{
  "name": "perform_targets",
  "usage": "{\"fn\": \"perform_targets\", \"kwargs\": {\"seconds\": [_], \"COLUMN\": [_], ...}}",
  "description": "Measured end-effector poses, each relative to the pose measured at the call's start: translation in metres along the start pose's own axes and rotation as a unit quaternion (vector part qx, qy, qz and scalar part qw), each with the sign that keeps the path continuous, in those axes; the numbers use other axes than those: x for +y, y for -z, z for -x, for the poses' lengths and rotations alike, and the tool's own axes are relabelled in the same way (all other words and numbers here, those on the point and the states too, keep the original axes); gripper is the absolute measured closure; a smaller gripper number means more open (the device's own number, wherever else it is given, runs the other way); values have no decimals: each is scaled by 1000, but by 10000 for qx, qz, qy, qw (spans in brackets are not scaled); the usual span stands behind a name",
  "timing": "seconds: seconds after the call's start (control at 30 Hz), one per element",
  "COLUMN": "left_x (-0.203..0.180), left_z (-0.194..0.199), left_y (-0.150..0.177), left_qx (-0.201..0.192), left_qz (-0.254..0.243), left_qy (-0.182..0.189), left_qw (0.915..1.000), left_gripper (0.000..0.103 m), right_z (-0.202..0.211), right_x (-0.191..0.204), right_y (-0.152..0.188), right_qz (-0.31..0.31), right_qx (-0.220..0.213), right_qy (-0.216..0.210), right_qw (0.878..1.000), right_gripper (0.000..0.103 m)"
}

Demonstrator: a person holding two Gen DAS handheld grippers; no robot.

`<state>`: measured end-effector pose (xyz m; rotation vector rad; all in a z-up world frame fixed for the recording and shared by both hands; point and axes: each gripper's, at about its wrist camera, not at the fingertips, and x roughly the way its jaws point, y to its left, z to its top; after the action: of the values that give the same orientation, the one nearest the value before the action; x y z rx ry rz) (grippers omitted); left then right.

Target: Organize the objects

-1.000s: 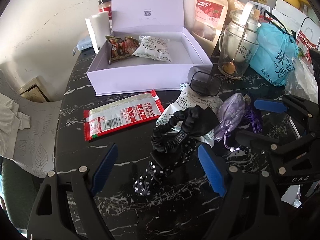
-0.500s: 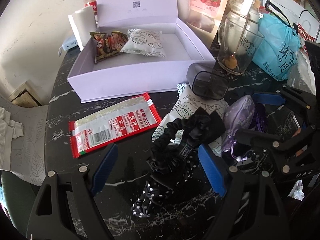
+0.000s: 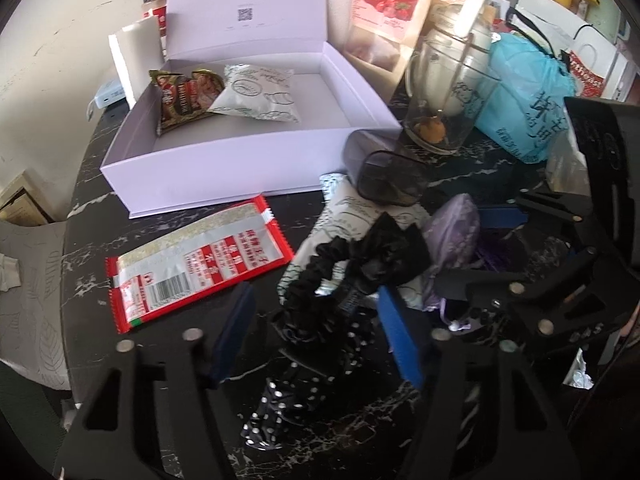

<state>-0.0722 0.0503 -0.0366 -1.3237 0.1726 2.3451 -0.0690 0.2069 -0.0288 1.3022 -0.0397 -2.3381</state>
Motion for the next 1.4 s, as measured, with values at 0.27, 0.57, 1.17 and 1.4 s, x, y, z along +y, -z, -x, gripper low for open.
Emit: {"fn": "perform_targets", "kwargs": {"seconds": [0.27, 0.57, 1.17, 1.4], "left_x": [-10, -7, -22, -27], "left_z": [9, 24, 84, 111], "left_y": [5, 11, 23, 22], "left_qx": [-78, -192, -603, -788], "left_qz": [-238, -87, -69, -24], "left_qy": [-18, -9, -143, -419], "left_qw": [9997, 9998, 9981, 9960], "left_gripper": [82, 91, 91, 91], "right_z": [4, 17, 65, 85], "right_x": [5, 9, 37, 47], "right_y": [4, 12, 14, 12], "right_qz": [44, 78, 393, 527], "right_qx": [53, -51, -510, -710], "right_qy": [-66, -17, 3, 9], "right_qw": [10000, 10000, 9979, 9961], "right_gripper": [40, 52, 53, 53]}}
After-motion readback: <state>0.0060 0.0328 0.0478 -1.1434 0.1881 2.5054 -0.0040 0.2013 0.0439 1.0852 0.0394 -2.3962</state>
